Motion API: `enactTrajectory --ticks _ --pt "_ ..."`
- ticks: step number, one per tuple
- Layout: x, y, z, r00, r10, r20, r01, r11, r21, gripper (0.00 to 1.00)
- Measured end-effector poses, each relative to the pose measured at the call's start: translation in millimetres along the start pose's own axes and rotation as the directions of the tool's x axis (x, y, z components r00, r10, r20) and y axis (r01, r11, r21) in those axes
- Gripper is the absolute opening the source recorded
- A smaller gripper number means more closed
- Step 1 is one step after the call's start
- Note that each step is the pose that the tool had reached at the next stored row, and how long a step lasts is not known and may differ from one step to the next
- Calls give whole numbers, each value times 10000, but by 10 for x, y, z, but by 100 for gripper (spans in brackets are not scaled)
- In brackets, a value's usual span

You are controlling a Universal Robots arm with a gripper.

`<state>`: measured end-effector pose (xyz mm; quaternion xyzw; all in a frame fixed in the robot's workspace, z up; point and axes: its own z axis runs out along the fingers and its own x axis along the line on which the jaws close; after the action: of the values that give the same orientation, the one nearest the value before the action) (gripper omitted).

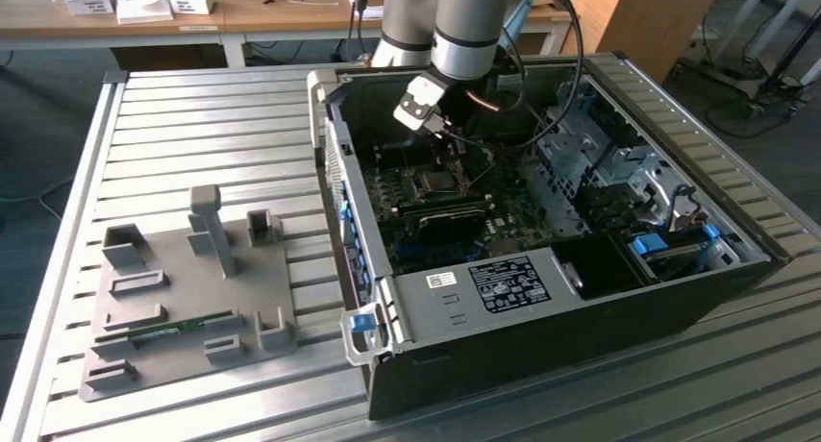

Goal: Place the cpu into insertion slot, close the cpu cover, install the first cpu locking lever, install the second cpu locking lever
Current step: 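Close the cpu cover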

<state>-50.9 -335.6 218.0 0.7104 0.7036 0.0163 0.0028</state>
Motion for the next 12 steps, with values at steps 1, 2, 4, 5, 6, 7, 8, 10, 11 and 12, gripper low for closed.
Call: enactTrajectory --ticks 1,2,4,5,6,7,8,10,11,12 --pt "0 0 -12 10000 0 0 0 10000 -1 11" --pt "1 1 -24 10000 0 -1 0 10000 -1 11" --pt "1 2 -49 10000 0 -1 0 10000 -1 11" --pt "1 2 -60 10000 0 -1 0 10000 -1 11" --pt "2 2 -67 10000 0 0 0 10000 -1 11" --pt "2 2 -76 10000 0 -1 0 10000 -1 11" --pt "2 2 -86 10000 0 -1 0 10000 -1 11" --pt "2 3 -111 10000 0 -1 0 10000 -1 11" --pt "3 4 -127 10000 1 -1 -1 10000 -1 11" --pt "3 4 -145 10000 0 -1 0 10000 -1 11"
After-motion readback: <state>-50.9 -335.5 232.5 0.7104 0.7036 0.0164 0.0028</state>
